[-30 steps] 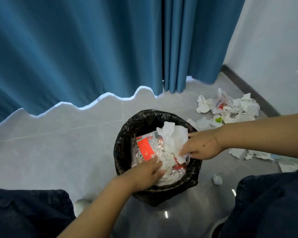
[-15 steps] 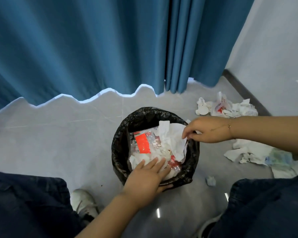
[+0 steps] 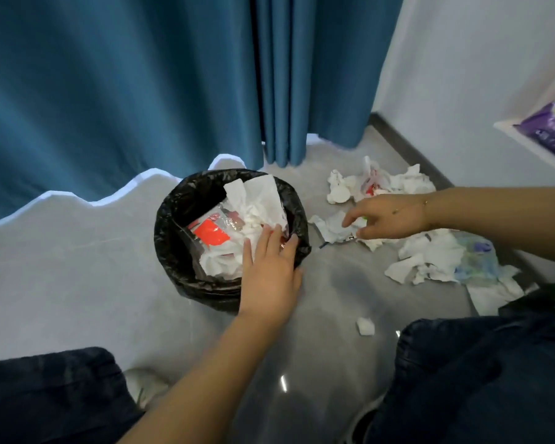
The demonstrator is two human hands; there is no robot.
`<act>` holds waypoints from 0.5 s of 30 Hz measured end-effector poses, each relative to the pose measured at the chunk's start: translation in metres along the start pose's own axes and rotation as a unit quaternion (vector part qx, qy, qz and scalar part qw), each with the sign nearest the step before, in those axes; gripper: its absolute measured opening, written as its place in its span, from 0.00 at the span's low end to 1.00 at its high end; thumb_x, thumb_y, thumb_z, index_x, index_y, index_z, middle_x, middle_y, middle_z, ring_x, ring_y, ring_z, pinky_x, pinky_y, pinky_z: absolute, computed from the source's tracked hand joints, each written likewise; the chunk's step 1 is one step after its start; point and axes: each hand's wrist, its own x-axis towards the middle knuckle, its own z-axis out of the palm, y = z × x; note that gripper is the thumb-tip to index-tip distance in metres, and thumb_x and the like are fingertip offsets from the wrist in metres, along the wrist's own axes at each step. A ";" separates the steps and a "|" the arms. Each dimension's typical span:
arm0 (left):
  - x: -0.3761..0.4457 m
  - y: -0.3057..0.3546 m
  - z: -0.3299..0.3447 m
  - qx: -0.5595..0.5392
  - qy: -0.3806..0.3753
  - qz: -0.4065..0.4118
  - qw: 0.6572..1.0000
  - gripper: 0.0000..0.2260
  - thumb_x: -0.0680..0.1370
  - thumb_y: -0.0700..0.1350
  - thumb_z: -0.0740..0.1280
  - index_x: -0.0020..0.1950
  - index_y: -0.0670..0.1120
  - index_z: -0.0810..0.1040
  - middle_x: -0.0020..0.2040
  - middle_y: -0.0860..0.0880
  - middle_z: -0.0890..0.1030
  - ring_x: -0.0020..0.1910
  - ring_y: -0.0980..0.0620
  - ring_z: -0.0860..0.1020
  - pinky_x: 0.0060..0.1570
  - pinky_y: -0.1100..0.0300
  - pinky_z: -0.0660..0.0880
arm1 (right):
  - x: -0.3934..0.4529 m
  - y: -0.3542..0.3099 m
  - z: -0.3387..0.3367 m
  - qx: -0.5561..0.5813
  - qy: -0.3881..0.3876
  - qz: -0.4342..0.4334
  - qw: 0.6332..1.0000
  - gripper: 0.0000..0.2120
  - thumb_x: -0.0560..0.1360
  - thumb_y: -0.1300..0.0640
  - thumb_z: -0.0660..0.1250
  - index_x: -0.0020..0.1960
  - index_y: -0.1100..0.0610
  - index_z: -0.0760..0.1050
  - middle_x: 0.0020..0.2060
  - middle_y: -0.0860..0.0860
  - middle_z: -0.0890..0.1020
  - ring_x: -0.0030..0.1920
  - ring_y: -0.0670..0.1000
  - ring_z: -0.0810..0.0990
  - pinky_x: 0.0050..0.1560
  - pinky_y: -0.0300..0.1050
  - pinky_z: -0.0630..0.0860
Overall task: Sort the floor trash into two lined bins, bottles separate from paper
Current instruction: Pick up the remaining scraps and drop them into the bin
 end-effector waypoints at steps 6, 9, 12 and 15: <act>0.002 0.057 0.053 -0.083 0.004 0.187 0.979 0.18 0.68 0.39 0.71 0.58 0.48 0.78 0.66 0.44 0.74 0.65 0.43 0.73 0.64 0.47 0.67 | -0.012 0.042 0.005 0.048 -0.045 0.090 0.994 0.17 0.79 0.54 0.61 0.67 0.54 0.71 0.66 0.51 0.71 0.65 0.51 0.70 0.65 0.40 0.65; 0.013 0.074 0.089 -0.091 -0.131 0.200 0.967 0.16 0.77 0.43 0.63 0.65 0.48 0.72 0.69 0.47 0.67 0.66 0.46 0.67 0.63 0.52 0.64 | -0.011 0.065 0.012 0.036 -0.049 0.131 0.990 0.17 0.79 0.54 0.60 0.67 0.55 0.70 0.66 0.53 0.72 0.64 0.54 0.71 0.64 0.48 0.70; 0.020 0.082 0.129 -0.054 -0.213 0.213 0.952 0.17 0.78 0.45 0.62 0.66 0.47 0.70 0.65 0.45 0.67 0.62 0.45 0.68 0.57 0.52 0.68 | -0.011 0.083 0.031 -0.034 -0.074 0.151 0.985 0.17 0.80 0.53 0.59 0.68 0.54 0.69 0.66 0.54 0.70 0.65 0.54 0.69 0.66 0.48 0.67; 0.020 0.085 0.161 -0.042 -0.243 0.229 0.942 0.21 0.77 0.49 0.63 0.70 0.49 0.67 0.66 0.45 0.65 0.64 0.44 0.66 0.57 0.51 0.66 | -0.012 0.086 0.060 -0.068 -0.100 0.129 0.984 0.18 0.80 0.53 0.58 0.68 0.54 0.68 0.67 0.54 0.70 0.66 0.54 0.70 0.66 0.47 0.66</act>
